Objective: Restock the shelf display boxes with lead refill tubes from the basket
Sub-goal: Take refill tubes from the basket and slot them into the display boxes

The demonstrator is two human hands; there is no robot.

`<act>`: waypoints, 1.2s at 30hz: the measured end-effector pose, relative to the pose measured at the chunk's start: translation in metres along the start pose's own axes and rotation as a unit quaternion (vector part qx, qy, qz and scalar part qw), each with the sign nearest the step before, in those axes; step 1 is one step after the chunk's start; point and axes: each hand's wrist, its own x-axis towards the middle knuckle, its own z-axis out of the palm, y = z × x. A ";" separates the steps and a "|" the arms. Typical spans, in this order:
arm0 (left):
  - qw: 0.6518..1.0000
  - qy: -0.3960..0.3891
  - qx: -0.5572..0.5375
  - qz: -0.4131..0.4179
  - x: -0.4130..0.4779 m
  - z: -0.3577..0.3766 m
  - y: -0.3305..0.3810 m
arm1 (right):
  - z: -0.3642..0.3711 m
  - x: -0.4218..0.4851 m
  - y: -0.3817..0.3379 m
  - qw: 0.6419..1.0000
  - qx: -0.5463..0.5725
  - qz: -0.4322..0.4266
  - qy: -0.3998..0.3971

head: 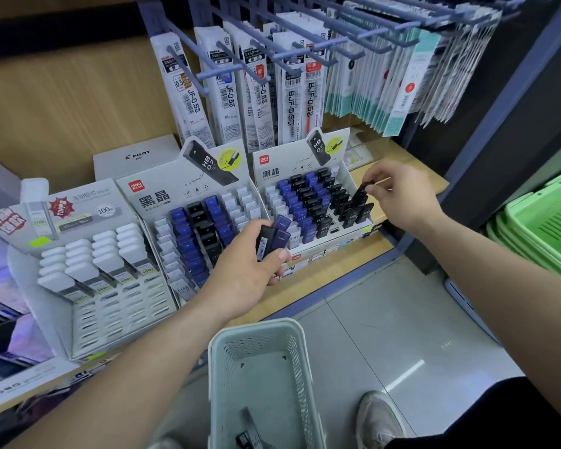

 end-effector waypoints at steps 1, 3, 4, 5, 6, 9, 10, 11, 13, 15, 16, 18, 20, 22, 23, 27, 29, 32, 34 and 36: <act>1.000 0.001 0.000 0.001 -0.001 0.000 0.000 | 0.002 0.000 0.002 1.000 -0.010 0.001 -0.008; 1.000 0.005 -0.003 0.002 -0.002 -0.002 0.001 | 0.004 0.000 0.002 1.000 -0.022 -0.002 -0.016; 1.000 0.006 -0.003 0.002 -0.003 -0.002 0.001 | 0.005 0.000 0.002 1.000 -0.024 -0.006 -0.017; 1.000 0.007 -0.002 0.001 -0.003 -0.003 0.001 | 0.006 0.000 0.001 0.999 -0.027 -0.011 -0.019; 1.000 0.008 0.001 0.000 -0.003 -0.003 0.001 | 0.006 0.000 0.001 0.999 -0.031 -0.016 -0.021; 1.000 0.010 0.006 0.000 -0.004 -0.005 0.000 | 0.007 0.003 0.003 0.998 -0.043 -0.022 -0.031; 1.000 0.011 0.005 0.000 -0.005 -0.005 0.000 | 0.006 0.004 0.003 0.998 -0.047 -0.023 -0.032; 1.000 0.011 0.005 -0.001 -0.005 -0.006 0.000 | 0.006 0.004 0.004 0.998 -0.050 -0.023 -0.032; 1.000 0.014 0.005 -0.002 -0.006 -0.007 0.000 | 0.006 0.005 0.004 0.998 -0.051 -0.023 -0.027; 1.000 0.018 0.003 -0.004 -0.006 -0.008 0.000 | 0.006 0.006 0.006 0.998 -0.054 -0.022 -0.024; 1.000 0.019 0.003 -0.004 -0.007 -0.009 0.001 | 0.007 0.007 0.007 0.998 -0.059 -0.021 -0.027; 1.000 0.020 0.006 -0.004 -0.007 -0.009 0.001 | 0.009 0.008 0.008 0.997 -0.070 -0.023 -0.033; 1.000 0.021 0.005 -0.008 -0.007 -0.010 0.000 | 0.011 0.009 0.009 0.996 -0.073 -0.030 -0.030; 1.000 0.020 0.002 -0.012 -0.008 -0.011 0.001 | 0.013 0.009 0.011 0.995 -0.086 -0.043 -0.029; 1.000 0.021 0.000 -0.014 -0.008 -0.011 0.001 | 0.014 0.009 0.013 0.994 -0.094 -0.048 -0.034; 0.999 0.022 -0.018 -0.014 -0.008 -0.010 0.003 | 0.017 0.010 0.016 0.992 -0.106 -0.038 -0.060; 0.999 0.021 -0.029 -0.011 -0.008 -0.010 0.004 | 0.014 0.007 0.014 0.992 -0.101 -0.033 -0.065; 0.998 0.024 -0.053 -0.004 -0.008 -0.009 0.005 | 0.007 -0.001 -0.001 0.993 -0.101 -0.042 -0.053; 0.998 0.024 -0.066 -0.003 -0.007 -0.009 0.006 | 0.003 -0.010 -0.021 0.996 -0.065 -0.063 -0.024; 0.997 0.020 -0.074 -0.001 -0.007 -0.009 0.006 | 0.005 -0.025 -0.052 0.996 0.020 -0.071 -0.040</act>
